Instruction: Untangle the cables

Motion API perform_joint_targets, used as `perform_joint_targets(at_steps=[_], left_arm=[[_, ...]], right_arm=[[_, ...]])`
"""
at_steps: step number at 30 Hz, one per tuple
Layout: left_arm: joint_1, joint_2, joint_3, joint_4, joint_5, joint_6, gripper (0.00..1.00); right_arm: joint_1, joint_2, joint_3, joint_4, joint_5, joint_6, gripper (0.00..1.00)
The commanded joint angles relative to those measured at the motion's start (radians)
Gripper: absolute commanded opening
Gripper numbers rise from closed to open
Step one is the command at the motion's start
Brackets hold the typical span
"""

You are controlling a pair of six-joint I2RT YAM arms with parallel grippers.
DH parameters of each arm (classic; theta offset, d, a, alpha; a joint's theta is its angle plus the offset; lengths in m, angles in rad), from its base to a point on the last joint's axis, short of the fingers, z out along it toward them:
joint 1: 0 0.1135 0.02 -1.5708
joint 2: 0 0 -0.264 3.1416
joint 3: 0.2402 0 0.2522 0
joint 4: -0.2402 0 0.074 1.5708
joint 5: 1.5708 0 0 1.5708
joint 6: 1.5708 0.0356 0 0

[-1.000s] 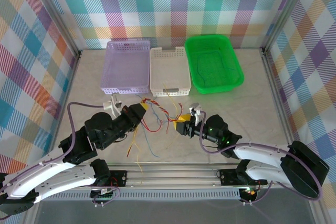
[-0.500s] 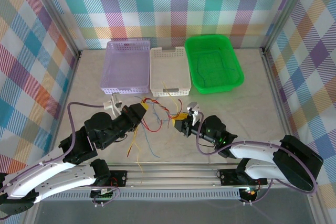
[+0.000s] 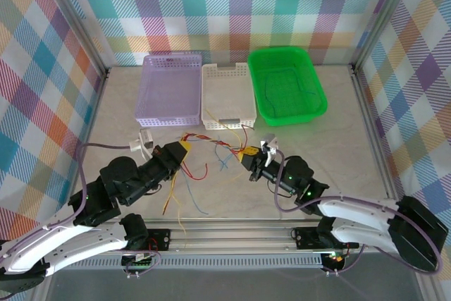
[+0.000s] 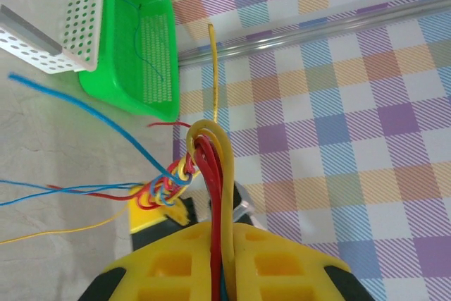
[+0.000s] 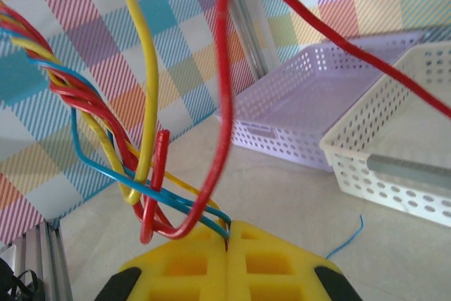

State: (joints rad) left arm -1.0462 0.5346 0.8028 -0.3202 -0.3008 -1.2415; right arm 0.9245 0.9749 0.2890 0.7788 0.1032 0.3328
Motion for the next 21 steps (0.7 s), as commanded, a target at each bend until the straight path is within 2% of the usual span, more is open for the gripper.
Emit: perform_joint_targets(at_steps=[1,14,21], left_arm=[[-0.011,-0.022,-0.002,-0.042,-0.032,-0.003,0.0],[-0.011,-0.018,0.065,-0.25,-0.082,-0.007,0.0],[-0.011,0.003,0.077,-0.269,-0.089,0.0,0.0]], right_arm=[[0.005,-0.081,-0.027,-0.114,0.059,-0.033,0.0],[-0.009,-0.39,-0.061,-0.518,0.111,-0.054,0.0],[-0.022,-0.413,-0.044,-0.614,0.047,-0.034,0.0]])
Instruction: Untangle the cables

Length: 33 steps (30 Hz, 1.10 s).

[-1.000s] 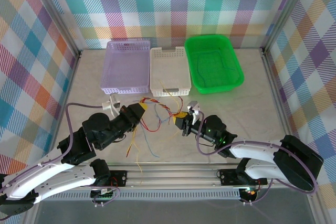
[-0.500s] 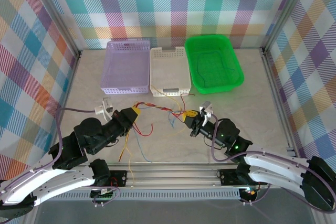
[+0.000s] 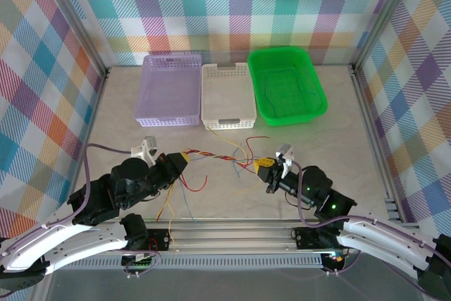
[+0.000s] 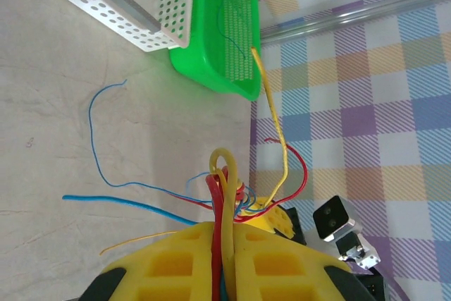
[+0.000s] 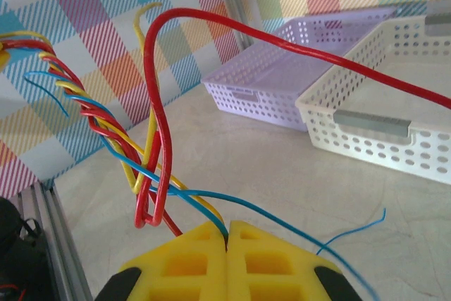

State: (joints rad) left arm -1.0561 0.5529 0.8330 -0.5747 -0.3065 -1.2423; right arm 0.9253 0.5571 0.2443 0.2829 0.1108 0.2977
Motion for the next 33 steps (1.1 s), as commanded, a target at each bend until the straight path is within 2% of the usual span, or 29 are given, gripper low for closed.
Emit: perform_joint_targets(at_steps=[1,9,13,21,23,27,30,33], left_arm=[[-0.001,-0.012,0.047,-0.008,-0.081,0.003,0.0],[-0.001,0.029,0.062,0.019,-0.064,0.018,0.0],[-0.001,0.045,0.064,0.03,-0.056,0.018,0.0],[-0.001,0.063,0.07,0.038,-0.058,0.022,0.0],[-0.001,0.069,0.073,0.042,-0.056,0.021,0.0],[-0.001,0.089,0.08,0.051,-0.049,0.024,0.0],[-0.001,0.103,0.087,0.057,-0.044,0.026,0.0],[-0.001,0.112,0.092,0.058,-0.042,0.026,0.0]], right_arm=[[-0.025,0.013,0.004,-0.123,0.031,0.002,0.0],[-0.032,0.059,0.025,-0.122,-0.02,0.034,0.0],[-0.034,0.066,0.027,-0.116,-0.056,0.03,0.11],[-0.034,0.066,0.024,-0.112,-0.073,0.02,0.15],[-0.034,0.077,0.021,-0.088,-0.098,0.017,0.18],[-0.035,0.154,0.032,-0.001,-0.2,0.005,0.28],[-0.034,0.241,0.06,0.048,-0.274,0.002,0.31],[-0.034,0.286,0.056,0.1,-0.239,-0.001,0.33]])
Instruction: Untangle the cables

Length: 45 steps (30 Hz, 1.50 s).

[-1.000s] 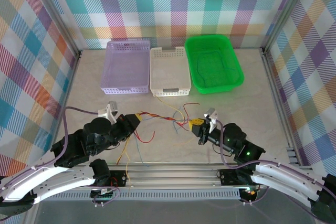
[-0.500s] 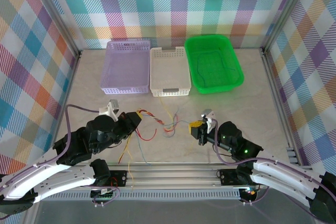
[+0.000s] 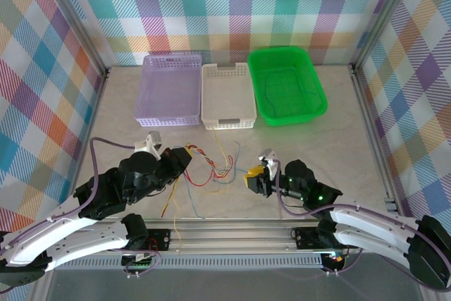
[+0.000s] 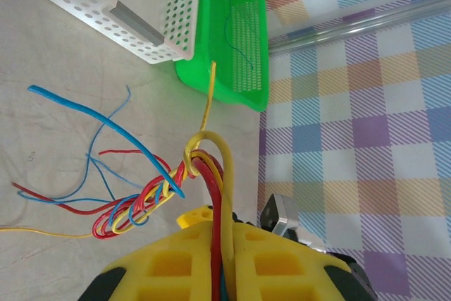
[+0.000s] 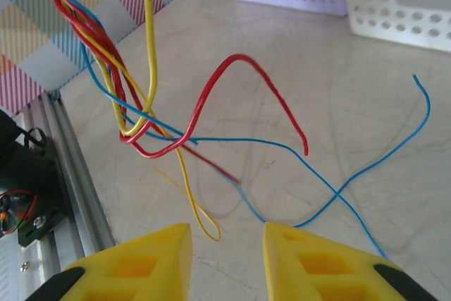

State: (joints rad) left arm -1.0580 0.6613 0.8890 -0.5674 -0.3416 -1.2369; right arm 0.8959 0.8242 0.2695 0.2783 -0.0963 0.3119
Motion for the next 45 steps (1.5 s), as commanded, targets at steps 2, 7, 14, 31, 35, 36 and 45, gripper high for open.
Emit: perform_joint_targets(at_steps=[2,7,14,31,35,36,45], left_arm=[[0.001,0.001,0.036,0.052,-0.007,0.022,0.0],[0.001,0.0,0.028,0.057,-0.011,0.02,0.0],[0.001,0.005,0.022,0.071,-0.008,0.019,0.0],[0.0,0.067,0.064,-0.023,-0.017,-0.005,0.0],[0.001,0.082,0.064,-0.022,-0.014,-0.011,0.0],[0.001,0.084,0.064,-0.027,-0.015,-0.013,0.0],[0.001,0.097,0.076,-0.058,-0.027,-0.017,0.0]], right_arm=[[-0.005,0.035,0.024,0.138,-0.029,-0.023,0.35],[-0.005,0.113,0.017,0.229,-0.091,-0.009,0.37],[0.006,0.186,0.014,0.345,-0.164,0.029,0.36],[0.064,-0.034,0.192,-0.137,-0.227,-0.141,0.35],[0.071,0.09,0.286,-0.178,-0.265,-0.183,0.36],[0.074,0.108,0.3,-0.183,-0.267,-0.19,0.36],[0.097,0.22,0.38,-0.279,-0.237,-0.243,0.35]])
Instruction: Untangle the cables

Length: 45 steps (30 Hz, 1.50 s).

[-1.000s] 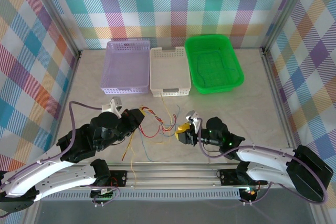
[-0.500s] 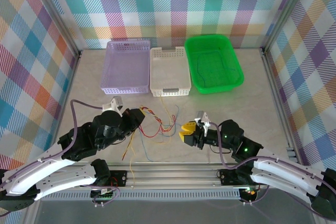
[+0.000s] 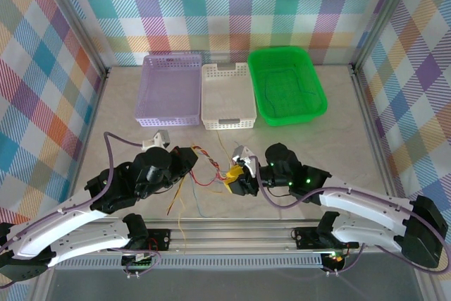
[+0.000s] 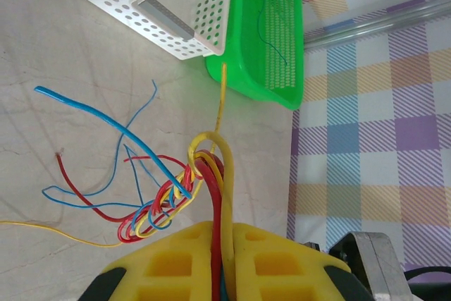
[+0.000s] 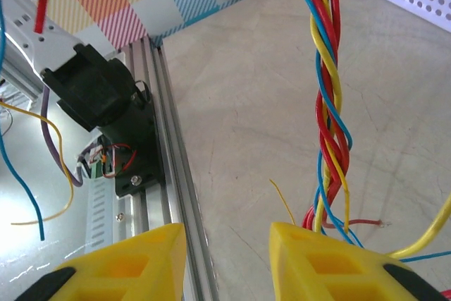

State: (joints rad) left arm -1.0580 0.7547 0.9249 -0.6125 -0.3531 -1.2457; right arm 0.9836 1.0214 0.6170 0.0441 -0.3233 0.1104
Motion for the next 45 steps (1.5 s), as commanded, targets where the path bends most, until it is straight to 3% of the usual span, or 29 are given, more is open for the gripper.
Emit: perform_joint_targets(at_steps=[1,23,35,45], left_arm=[[0.001,0.006,0.041,-0.013,-0.014,-0.008,0.0],[0.001,0.021,0.025,0.016,0.011,-0.012,0.0],[0.0,-0.002,0.01,0.012,0.002,-0.014,0.0],[0.0,-0.009,0.007,0.01,-0.001,-0.012,0.0]], right_arm=[[0.013,0.031,0.037,-0.051,-0.011,-0.044,0.35],[0.041,0.161,0.055,0.029,0.059,-0.069,0.25],[0.041,0.177,0.054,0.033,0.023,-0.08,0.0],[0.042,0.165,0.056,0.031,0.038,-0.067,0.0]])
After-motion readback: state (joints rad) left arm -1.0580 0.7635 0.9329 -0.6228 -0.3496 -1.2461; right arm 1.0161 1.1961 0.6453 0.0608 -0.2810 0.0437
